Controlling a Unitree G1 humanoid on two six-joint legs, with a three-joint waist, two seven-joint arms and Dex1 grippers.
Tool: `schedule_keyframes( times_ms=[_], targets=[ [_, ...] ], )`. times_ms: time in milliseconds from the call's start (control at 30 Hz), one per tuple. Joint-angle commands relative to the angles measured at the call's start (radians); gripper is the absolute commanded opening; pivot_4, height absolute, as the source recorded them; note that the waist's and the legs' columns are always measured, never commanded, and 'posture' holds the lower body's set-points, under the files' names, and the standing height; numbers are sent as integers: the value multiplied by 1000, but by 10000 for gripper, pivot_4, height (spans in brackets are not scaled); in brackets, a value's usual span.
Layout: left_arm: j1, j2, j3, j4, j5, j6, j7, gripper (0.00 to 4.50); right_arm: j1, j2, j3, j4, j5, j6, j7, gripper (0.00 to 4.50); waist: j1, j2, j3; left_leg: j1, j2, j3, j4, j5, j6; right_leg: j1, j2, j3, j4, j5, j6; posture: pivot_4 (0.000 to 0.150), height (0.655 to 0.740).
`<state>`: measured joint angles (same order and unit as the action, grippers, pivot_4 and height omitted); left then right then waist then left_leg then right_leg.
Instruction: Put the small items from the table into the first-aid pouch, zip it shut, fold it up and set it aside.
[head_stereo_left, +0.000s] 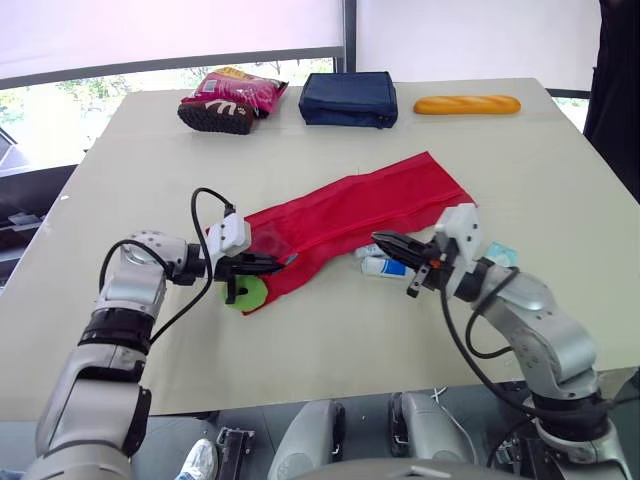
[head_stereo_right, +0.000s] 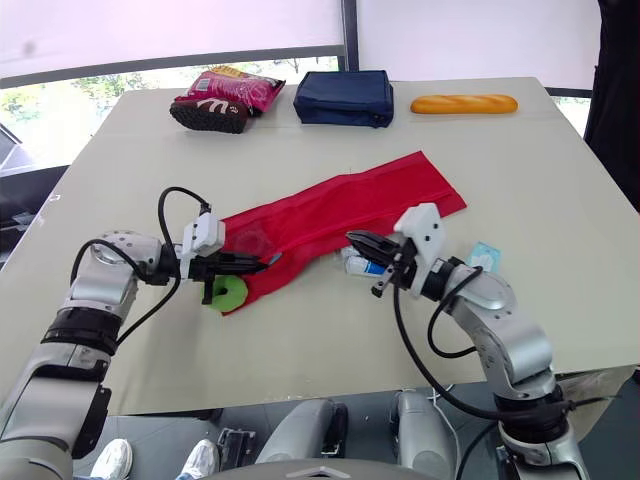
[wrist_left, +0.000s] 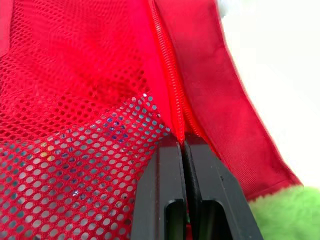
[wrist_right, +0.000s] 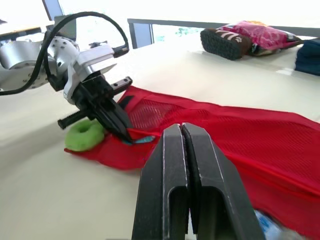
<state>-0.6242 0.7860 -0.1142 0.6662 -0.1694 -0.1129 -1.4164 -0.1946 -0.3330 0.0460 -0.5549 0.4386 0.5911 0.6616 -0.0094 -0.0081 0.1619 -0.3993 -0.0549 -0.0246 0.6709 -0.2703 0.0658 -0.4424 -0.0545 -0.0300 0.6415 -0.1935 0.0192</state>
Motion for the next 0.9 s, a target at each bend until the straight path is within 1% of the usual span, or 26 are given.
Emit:
schedule_keyframes(
  times_ms=[33, 67, 100, 133, 167, 200, 267, 300, 367, 400, 433, 567, 633, 667, 833, 900],
  targets=[
    [-54, 45, 25, 150, 43, -83, -6, 0, 72, -48, -114, -77, 58, -41, 16, 594, 0, 0, 0, 0, 0, 0, 0, 0, 0, 0, 0, 0, 0, 0, 0, 1500, 7395],
    [-72, 50, 27, 185, 51, -100, -4, 0, 96, -65, -148, -85, 74, -47, 19, 594, -1, -1, 0, 0, 0, 1, 0, 0, 1, 0, 0, 0, 0, 0, 0, 1500, 7395],
    [-95, 57, 31, 224, 62, -119, 8, 3027, 124, -91, -192, -93, 92, -53, 31, 2915, -2, -1, 0, 0, 0, 1, 0, -2, 4, 0, 0, 0, 0, 0, 0, 1500, 7395],
    [-114, 62, 33, 258, 73, -136, 22, 6214, 147, -115, -230, -100, 109, -60, 44, 5759, -2, -1, 0, 0, 0, 1, 1, -3, 5, 0, 0, 0, 0, 0, 0, 1500, 7395],
    [-130, 65, 35, 286, 83, -151, 36, 8448, 162, -134, -257, -104, 123, -65, 54, 8366, -1, -1, 0, 0, 0, 1, 1, -3, 5, 0, 0, 0, 0, 0, 0, 1500, 7395],
    [-146, 69, 36, 312, 94, -166, 54, 13579, 175, -153, -286, -108, 134, -70, 62, 13805, -1, -1, 0, 0, 0, 0, 1, -3, 5, 0, 0, 0, 0, 0, 1, 1500, 7395],
    [-178, 72, 36, 361, 112, -185, 83, 21131, 200, -190, -336, -114, 168, -71, 79, 21343, 0, -1, 0, 0, 0, 1, 1, -3, 5, 1, 0, 0, 1, 0, 1, 1500, 7395],
    [-190, 72, 37, 379, 118, -193, 86, 25756, 210, -204, -353, -117, 185, -72, 83, 26095, -1, -2, 0, 0, 0, 0, 2, -3, 5, 1, 0, -1, 1, 0, 1, 1500, 7395],
    [-210, 72, 44, 396, 116, -191, 67, 35127, 244, -239, -403, -134, 223, -63, 98, 35856, 0, -2, 0, 0, 0, 0, 2, -3, 5, 1, 0, -1, 1, 0, 1, 1500, 7395],
    [-218, 70, 47, 397, 111, -186, 50, 40510, 262, -258, -422, -141, 235, -60, 106, 40806, 1, -2, 1, 0, 0, 0, 2, -3, 5, 1, 0, -1, 1, 0, 1, 1500, 7395],
    [-226, 66, 52, 388, 98, -168, 19, 44487, 283, -277, -442, -148, 244, -60, 115, 44646, 1, -2, 1, 0, 0, 0, 2, -3, 6, 2, 0, -1, 0, 0, 1, 1500, 7395],
    [-261, 50, 70, 293, 14, 11, -146, 44487, 327, -322, -491, -164, 276, -63, 111, 44646, 5, -6, 2, 0, 0, 0, 5, -4, 8, 3, 0, -2, 0, 0, 1, 1500, 7395],
    [-266, 55, 49, 215, -29, 108, -192, 44487, 333, -334, -507, -174, 297, -58, 102, 44646, 5, -6, 3, -1, 1, 0, 6, -5, 8, 4, 0, -3, 1, 0, 1, 1500, 7395],
    [-272, 46, 49, 181, -32, 141, -198, 44487, 336, -338, -515, -183, 311, -54, 96, 44646, 6, -6, 3, -1, 1, 0, 7, -5, 8, 4, 0, -3, 1, 0, 1, 1500, 7395],
    [-272, -58, 41, 33, -12, 165, -68, 44487, 353, -341, -536, -221, 380, -41, 57, 44646, 24, -6, 3, -1, 2, 0, 10, -5, 9, 5, 0, -3, 1, 0, 1, 1500, 7395],
    [-278, -129, 26, -10, 17, 186, 35, 44487, 360, -352, -541, -225, 381, -44, 50, 44646, 30, -6, 3, -1, 2, -1, 12, -6, 10, 7, 0, -3, 0, 0, 1, 1500, 7395]
  ],
)
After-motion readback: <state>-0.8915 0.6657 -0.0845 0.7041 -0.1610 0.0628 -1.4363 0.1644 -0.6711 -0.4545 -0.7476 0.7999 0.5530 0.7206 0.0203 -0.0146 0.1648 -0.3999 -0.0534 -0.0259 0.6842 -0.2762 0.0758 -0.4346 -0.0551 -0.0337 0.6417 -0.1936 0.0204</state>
